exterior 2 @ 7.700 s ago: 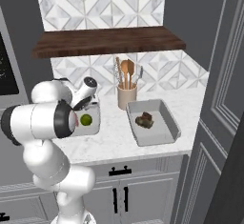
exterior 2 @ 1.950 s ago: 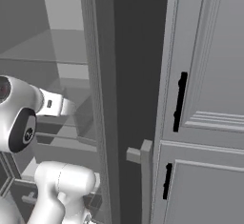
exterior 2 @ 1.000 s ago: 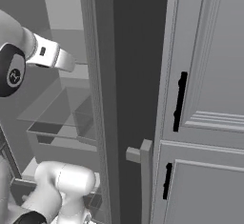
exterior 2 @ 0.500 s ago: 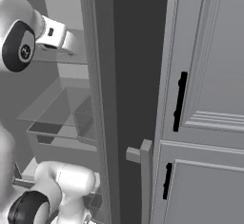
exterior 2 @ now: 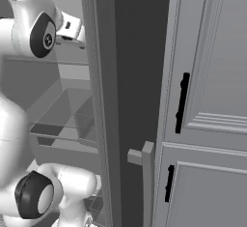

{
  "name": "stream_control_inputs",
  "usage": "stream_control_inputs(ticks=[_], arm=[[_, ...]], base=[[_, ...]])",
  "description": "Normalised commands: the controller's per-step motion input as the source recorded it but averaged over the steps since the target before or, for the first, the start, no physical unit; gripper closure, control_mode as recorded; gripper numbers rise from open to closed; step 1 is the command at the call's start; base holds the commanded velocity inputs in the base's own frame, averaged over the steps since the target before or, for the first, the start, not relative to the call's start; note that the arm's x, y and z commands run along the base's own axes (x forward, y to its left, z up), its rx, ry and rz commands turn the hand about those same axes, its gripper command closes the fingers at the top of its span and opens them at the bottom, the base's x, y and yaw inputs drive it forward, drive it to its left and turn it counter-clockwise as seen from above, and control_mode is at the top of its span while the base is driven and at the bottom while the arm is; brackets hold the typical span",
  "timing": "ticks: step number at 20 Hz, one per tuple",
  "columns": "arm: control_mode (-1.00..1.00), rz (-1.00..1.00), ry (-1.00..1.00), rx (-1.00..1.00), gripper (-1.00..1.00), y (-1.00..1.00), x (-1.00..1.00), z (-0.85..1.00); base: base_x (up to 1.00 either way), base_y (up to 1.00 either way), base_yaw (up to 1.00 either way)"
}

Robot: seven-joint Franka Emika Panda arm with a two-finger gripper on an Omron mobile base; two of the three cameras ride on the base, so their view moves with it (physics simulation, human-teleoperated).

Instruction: Place one lime and one steak in each tupperware on the nearby counter, to pack two identical lunches.

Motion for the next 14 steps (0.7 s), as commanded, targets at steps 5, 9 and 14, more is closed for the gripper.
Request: stream_control_inputs(ticks=[5,9,14], arm=[[-1.0,0.0,0.0,0.0,-1.0,-0.21,0.8,-0.14],[-1.0,0.0,0.02,0.0,-1.0,-0.11,0.68,-0.28],[-1.0,0.0,0.01,0.0,-1.0,-0.14,0.67,-0.21]], base=[[0.0,0.0,0.0],[0.0,0.0,0.0],[0.0,0.0,0.0]])
